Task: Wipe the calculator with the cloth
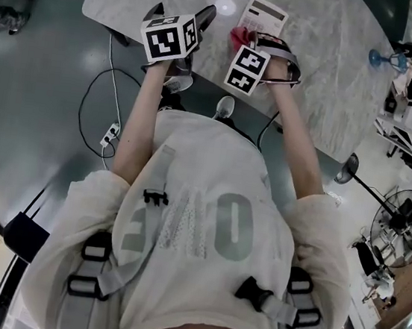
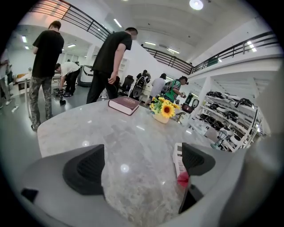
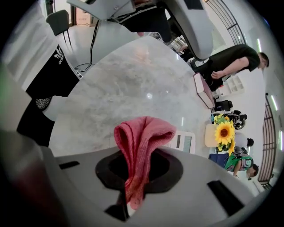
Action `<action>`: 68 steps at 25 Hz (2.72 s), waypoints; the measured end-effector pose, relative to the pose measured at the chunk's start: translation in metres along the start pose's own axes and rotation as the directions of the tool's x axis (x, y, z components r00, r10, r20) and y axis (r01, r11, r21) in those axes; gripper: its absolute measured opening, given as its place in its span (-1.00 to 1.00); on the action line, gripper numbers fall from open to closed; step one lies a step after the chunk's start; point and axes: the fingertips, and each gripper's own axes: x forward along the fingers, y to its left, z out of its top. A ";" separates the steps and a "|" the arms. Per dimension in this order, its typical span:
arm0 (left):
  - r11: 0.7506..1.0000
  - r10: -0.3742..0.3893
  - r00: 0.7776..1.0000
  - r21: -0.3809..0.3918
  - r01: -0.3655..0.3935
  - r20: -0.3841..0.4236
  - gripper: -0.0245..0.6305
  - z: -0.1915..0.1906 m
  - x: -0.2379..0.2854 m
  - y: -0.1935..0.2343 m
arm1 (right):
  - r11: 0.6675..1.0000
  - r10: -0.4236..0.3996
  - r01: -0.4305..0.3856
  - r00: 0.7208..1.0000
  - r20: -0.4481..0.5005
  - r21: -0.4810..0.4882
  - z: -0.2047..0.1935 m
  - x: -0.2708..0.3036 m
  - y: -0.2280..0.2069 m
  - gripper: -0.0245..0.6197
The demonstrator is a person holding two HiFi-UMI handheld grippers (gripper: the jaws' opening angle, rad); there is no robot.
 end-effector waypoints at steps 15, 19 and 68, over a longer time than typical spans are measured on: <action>1.000 0.003 0.998 0.001 -0.003 0.060 0.75 0.018 -0.009 -0.008 | 1.000 0.014 -0.014 1.000 0.006 -0.020 0.003 -0.003 0.012 -0.75; 1.000 0.005 0.997 0.008 -0.006 0.077 0.75 0.025 -0.010 -0.010 | 0.999 0.026 -0.025 1.000 0.015 -0.022 0.002 -0.003 0.010 -0.75; 0.870 -0.325 0.714 0.492 -0.032 0.620 -0.86 0.177 -0.153 -0.174 | 0.094 -0.830 0.137 0.557 0.002 0.986 -0.141 -0.273 -0.096 -0.75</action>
